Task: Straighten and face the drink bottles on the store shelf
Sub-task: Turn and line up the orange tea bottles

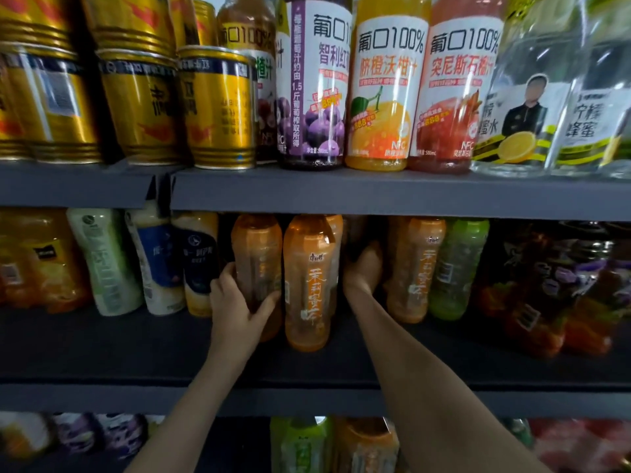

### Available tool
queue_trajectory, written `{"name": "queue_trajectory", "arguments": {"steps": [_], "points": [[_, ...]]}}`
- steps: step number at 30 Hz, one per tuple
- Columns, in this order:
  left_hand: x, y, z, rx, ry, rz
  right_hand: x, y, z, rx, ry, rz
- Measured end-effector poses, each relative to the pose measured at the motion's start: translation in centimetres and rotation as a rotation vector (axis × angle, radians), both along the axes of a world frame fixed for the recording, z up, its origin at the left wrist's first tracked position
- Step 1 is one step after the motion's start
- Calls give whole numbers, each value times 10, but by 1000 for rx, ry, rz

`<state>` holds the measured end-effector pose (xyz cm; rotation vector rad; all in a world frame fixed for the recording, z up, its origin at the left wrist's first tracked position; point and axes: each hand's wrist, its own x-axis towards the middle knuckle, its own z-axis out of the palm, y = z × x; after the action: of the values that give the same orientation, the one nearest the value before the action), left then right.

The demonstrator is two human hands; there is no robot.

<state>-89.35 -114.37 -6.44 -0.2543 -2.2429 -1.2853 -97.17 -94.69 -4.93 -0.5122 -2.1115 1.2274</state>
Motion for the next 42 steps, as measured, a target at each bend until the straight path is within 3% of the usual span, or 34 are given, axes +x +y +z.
{"name": "queue_trajectory", "arguments": {"steps": [3, 18, 23, 26, 30, 32, 38, 40, 42], "points": [[4, 0, 6, -10, -34, -11, 17, -9, 1, 74, -97, -81], [29, 11, 27, 71, -187, 65, 169, -10, -5, 75, 60, -74], [68, 6, 26, 118, 29, 114, 153, -12, 15, -72, 50, 10], [88, 5, 24, 98, 43, -9, 145, -9, 24, -90, -26, 10], [106, 7, 22, 132, -199, -324, 168, -3, 27, 47, -86, 90], [113, 9, 23, 181, -349, -428, 186, -1, 30, 12, -68, 194], [141, 17, 31, 540, -875, -748, 235, -10, 44, -575, 54, 607], [150, 18, 37, 664, -887, -815, 245, -12, 52, -621, 72, 675], [154, 18, 38, 712, -783, -775, 253, -11, 60, -590, 39, 680]]}}
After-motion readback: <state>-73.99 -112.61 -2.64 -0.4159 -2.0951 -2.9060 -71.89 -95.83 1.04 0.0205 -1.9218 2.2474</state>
